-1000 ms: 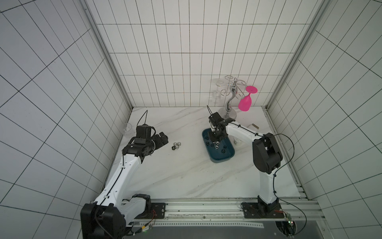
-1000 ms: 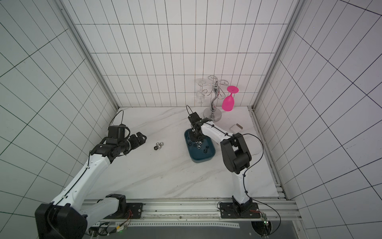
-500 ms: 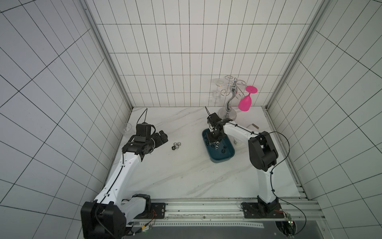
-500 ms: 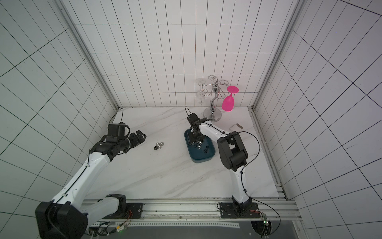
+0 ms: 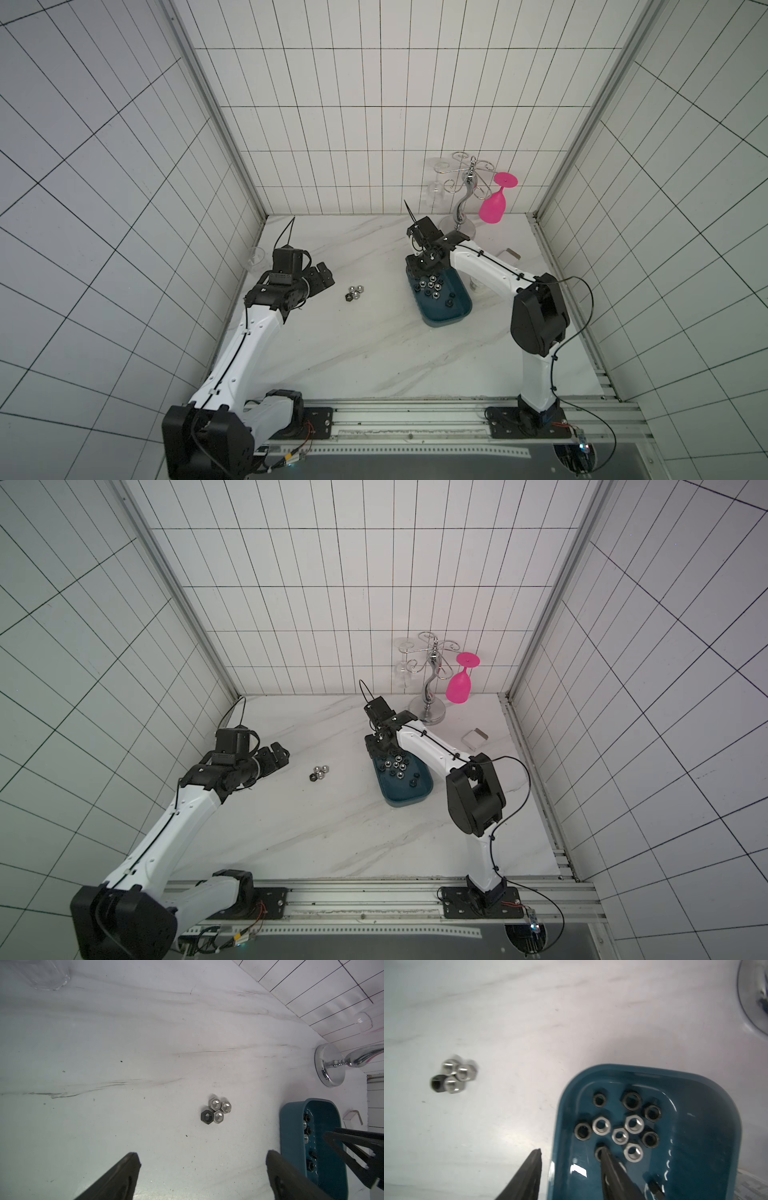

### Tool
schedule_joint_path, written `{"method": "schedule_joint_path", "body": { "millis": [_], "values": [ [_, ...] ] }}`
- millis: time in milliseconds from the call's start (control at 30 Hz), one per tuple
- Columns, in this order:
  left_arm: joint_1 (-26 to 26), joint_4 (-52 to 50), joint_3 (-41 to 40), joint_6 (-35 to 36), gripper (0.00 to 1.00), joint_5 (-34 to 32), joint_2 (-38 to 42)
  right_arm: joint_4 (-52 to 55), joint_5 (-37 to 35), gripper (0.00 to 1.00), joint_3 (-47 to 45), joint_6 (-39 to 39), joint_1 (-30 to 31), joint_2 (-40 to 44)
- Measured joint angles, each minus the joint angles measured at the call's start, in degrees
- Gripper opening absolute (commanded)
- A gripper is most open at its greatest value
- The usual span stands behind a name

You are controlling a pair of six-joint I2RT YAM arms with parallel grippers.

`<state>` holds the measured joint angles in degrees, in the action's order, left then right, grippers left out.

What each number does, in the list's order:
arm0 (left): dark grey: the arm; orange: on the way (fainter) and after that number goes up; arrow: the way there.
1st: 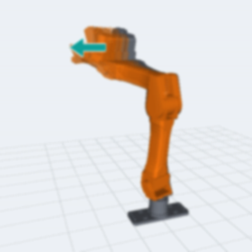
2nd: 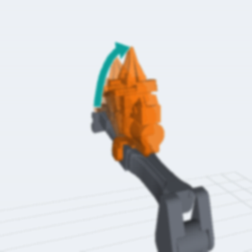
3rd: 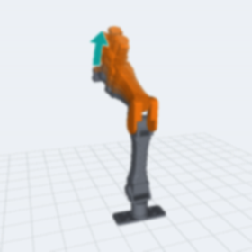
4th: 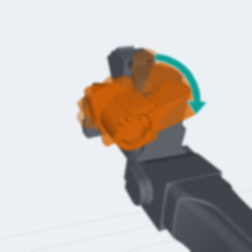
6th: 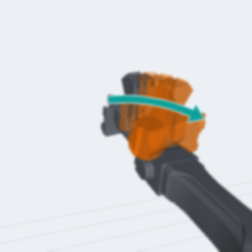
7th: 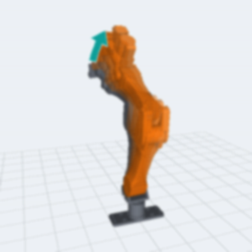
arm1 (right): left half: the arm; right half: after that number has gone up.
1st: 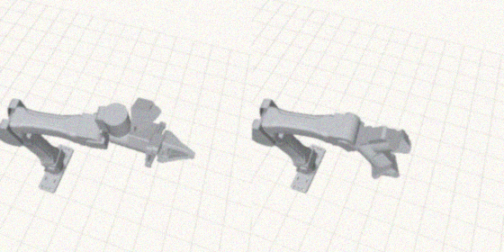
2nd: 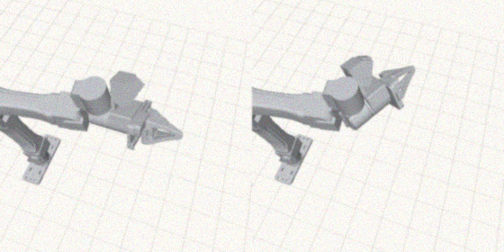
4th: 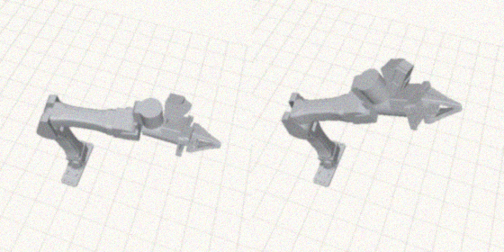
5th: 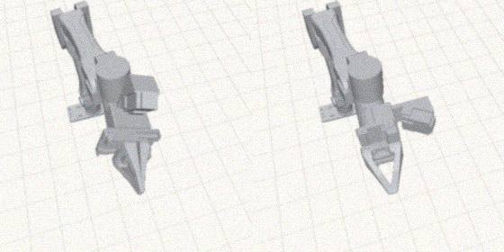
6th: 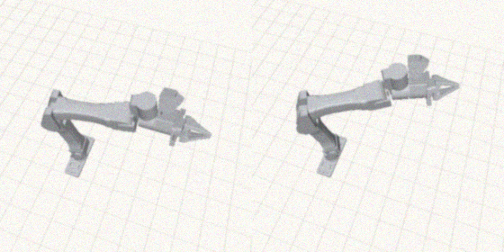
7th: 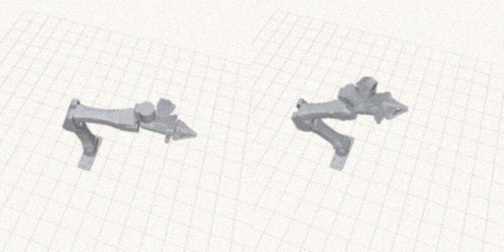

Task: Put the nuts on the desktop into the storage box
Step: Place the nut in the storage box, then pick up the nut from the center of the board.

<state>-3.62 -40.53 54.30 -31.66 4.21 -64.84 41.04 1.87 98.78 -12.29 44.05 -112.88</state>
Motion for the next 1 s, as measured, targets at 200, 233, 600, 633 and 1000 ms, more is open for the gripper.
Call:
{"method": "schedule_joint_path", "body": {
  "millis": [200, 233, 600, 633, 1000],
  "values": [
    [5.53, -3.04, 0.0, 1.6, 0.98, -0.22, -3.39, -1.81, 0.52, 0.58, 1.88, -0.09, 6.64, -1.79],
    [5.64, -3.58, 0.0, 1.77, 0.98, -0.22, -3.52, -1.95, 0.68, 0.58, 2.84, -0.09, 7.19, -3.19],
    [5.62, -4.33, -1.53, 2.4, 0.98, 0.11, -1.36, -1.09, 0.81, 0.58, 14.08, 1.05, 7.65, -20.24],
    [5.62, -4.35, -1.68, 2.47, 0.98, 0.11, -1.4, -0.9, 0.7, 0.58, 14.99, 1.27, 7.69, -21.24],
    [5.62, -4.24, -1.95, 2.8, 0.98, 0.11, -3.17, 0.92, 0.9, 0.58, 22.36, 2.67, 9.31, -26.49]
  ]
}}
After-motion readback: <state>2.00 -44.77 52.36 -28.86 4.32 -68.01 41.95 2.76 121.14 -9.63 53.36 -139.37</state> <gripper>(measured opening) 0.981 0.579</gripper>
